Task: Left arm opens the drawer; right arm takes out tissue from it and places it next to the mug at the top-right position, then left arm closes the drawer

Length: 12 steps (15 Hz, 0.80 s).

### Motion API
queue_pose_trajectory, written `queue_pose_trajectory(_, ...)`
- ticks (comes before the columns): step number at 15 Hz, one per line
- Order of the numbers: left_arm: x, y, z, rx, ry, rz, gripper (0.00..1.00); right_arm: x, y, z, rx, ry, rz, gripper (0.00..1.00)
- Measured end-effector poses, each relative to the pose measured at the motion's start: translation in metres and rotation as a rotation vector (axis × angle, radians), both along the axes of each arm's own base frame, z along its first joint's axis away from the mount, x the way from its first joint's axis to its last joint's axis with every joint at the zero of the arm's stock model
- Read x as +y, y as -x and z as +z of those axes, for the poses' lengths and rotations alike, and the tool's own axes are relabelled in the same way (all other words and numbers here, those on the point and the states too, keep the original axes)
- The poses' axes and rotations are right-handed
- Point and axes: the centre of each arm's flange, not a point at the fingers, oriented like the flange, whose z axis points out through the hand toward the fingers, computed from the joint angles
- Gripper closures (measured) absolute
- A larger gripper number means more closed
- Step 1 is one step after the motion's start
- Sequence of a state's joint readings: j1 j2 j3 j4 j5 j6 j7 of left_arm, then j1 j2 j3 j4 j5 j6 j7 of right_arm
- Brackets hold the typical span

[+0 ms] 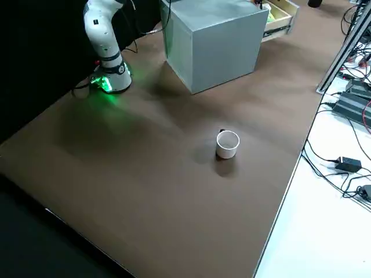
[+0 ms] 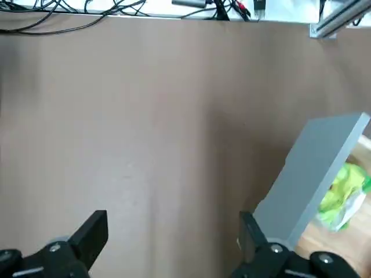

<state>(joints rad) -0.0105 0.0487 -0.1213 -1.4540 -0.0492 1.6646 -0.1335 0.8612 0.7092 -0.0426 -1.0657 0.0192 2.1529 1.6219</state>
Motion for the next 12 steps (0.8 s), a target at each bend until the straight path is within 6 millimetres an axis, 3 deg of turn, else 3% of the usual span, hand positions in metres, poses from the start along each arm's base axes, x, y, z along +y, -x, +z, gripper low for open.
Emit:
queue_pose_trajectory(7,0.006,0.005,-0.004,0.008,-0.012,-0.043,0.00,0.014,0.004,-0.038,0.013,0.021,0.016,0.03)
queue_pose_trajectory(12,0.005,0.004,-0.008,0.015,-0.013,-0.047,0.00,0.014,0.003,-0.047,0.018,0.033,0.014,0.08)
